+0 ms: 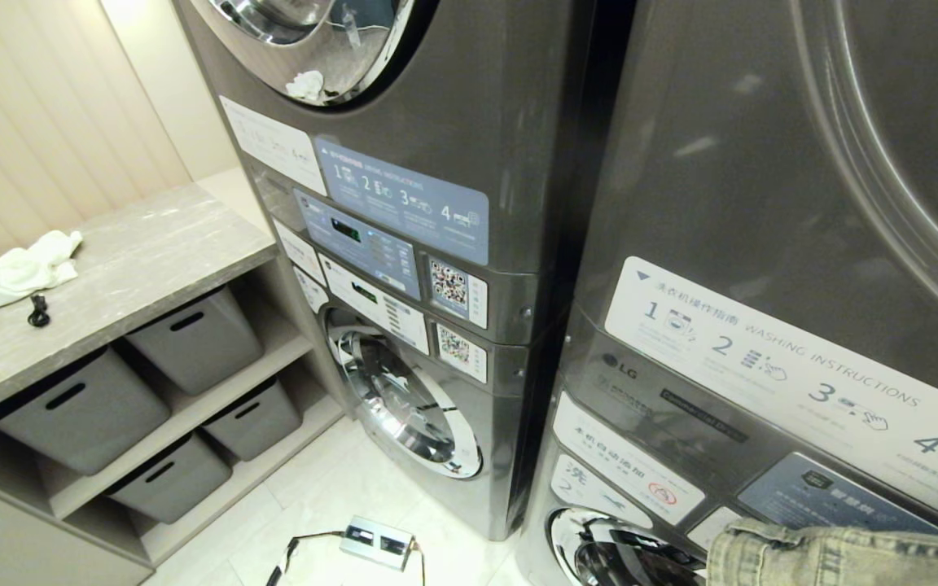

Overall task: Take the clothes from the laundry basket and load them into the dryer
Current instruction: Put the clothes in the dryer

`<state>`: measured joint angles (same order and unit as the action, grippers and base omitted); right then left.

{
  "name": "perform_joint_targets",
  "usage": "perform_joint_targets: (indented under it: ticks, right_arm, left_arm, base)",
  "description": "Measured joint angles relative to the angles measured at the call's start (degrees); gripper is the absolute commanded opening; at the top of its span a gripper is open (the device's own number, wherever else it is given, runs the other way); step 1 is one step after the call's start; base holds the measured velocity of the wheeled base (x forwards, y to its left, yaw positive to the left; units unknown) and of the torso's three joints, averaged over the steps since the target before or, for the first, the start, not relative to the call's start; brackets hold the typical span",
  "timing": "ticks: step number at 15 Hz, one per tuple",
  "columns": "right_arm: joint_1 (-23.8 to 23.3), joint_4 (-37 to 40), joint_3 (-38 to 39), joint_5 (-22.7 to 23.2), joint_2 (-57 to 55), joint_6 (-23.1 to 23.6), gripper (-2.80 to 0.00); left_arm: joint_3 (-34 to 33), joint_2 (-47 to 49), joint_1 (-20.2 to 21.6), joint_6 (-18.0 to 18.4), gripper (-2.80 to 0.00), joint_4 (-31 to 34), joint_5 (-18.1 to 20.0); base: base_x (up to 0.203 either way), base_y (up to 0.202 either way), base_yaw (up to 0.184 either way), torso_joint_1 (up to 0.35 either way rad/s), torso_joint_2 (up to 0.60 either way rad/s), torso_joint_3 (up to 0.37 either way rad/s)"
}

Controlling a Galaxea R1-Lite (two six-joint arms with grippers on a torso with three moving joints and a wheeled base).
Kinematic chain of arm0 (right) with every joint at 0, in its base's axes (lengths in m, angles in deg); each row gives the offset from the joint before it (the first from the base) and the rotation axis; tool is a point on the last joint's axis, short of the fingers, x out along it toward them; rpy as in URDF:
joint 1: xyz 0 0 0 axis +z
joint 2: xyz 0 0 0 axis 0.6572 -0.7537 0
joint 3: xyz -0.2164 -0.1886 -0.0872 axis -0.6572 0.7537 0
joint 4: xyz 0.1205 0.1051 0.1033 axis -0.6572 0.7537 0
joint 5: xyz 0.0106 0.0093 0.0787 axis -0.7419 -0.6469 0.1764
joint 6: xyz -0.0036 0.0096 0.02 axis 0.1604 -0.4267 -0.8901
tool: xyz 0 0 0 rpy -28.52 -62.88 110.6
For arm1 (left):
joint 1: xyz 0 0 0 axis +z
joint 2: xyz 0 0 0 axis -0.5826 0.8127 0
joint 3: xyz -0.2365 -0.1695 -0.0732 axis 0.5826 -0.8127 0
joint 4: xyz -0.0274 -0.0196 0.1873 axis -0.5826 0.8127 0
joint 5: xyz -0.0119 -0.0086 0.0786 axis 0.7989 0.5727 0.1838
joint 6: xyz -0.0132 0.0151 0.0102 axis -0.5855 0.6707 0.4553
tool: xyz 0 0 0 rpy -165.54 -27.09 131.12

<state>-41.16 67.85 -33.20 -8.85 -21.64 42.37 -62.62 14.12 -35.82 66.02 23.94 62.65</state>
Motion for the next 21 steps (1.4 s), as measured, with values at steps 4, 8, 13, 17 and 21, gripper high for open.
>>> perform_joint_targets:
  ticks: [4, 8, 13, 17, 21]
  right_arm:
    - [-1.21, -0.14, -20.75, 2.08, -13.47, -0.02, -2.8]
    - [-3.21, -0.34, -43.1, 2.33, -31.56, 0.42, -2.8]
    - [-4.17, -5.4, -67.55, -1.31, -51.64, 3.86, -2.8]
    - [-4.22, -7.71, -83.76, -13.99, -64.65, 4.73, -2.8]
    - [-4.24, -8.02, -85.87, -28.71, -71.82, 4.68, -2.8]
  left_arm:
    - [0.0, 0.0, 0.0, 1.1, -2.8, 0.0, 0.35]
    - [0.0, 0.0, 0.0, 1.9, -2.8, 0.06, 0.46]
    - [0.0, 0.0, 0.0, 1.76, -2.8, 0.04, 0.46]
    - [0.0, 0.0, 0.0, 1.54, -2.8, 0.0, 0.44]
    - [0.0, 0.0, 0.0, 0.16, -2.8, -0.08, 0.0]
  base:
    - [0.0, 0.0, 0.0, 0.0, 0.0, 0.0]
    - [0.0, 0.0, 0.0, 0.0, 0.0, 0.0]
    - [0.0, 0.0, 0.0, 0.0, 0.0, 0.0]
    - [0.0, 0.0, 0.0, 0.0, 0.0, 0.0]
    - [0.0, 0.0, 0.0, 0.0, 0.0, 0.0]
